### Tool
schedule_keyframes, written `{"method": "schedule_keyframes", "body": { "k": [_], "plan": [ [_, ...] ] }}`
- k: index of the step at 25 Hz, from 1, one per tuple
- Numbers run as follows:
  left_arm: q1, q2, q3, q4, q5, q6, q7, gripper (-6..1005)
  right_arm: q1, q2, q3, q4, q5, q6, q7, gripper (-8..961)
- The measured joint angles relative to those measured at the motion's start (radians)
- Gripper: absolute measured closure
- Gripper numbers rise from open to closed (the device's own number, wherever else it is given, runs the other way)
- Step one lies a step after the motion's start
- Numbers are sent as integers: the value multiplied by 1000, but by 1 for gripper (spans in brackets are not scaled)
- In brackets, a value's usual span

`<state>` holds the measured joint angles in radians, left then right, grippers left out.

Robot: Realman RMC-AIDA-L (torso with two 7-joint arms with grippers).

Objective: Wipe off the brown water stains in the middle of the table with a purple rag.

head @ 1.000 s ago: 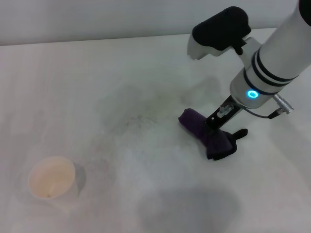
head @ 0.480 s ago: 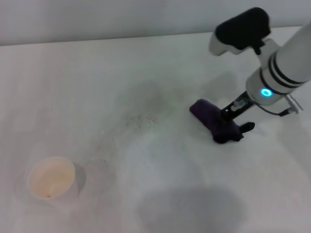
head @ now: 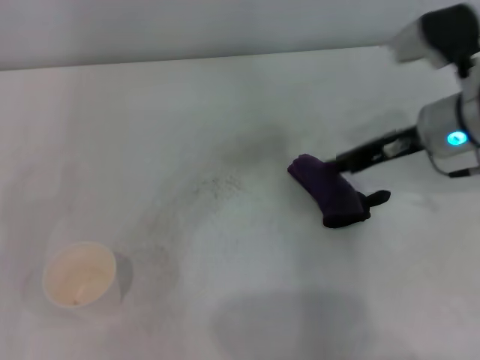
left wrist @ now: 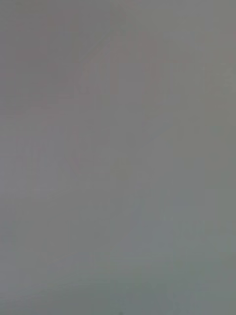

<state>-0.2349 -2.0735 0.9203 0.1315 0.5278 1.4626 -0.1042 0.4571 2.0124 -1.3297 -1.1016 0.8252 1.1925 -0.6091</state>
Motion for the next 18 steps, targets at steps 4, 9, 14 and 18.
{"method": "schedule_keyframes", "body": {
  "k": [4, 9, 14, 18],
  "plan": [
    [0, -4, 0, -4, 0, 0, 0, 120, -37, -2, 170, 8, 135, 43, -199, 617],
    [-2, -9, 0, -11, -29, 2, 0, 120, -50, -7, 365, 129, 267, 74, -458, 617],
    [-24, -12, 0, -42, -52, 7, -1, 119, -49, -10, 550, 301, 378, 98, -745, 617],
    [-43, -13, 0, -75, -78, 8, -3, 119, -52, -10, 664, 421, 453, 92, -960, 616]
  ]
}}
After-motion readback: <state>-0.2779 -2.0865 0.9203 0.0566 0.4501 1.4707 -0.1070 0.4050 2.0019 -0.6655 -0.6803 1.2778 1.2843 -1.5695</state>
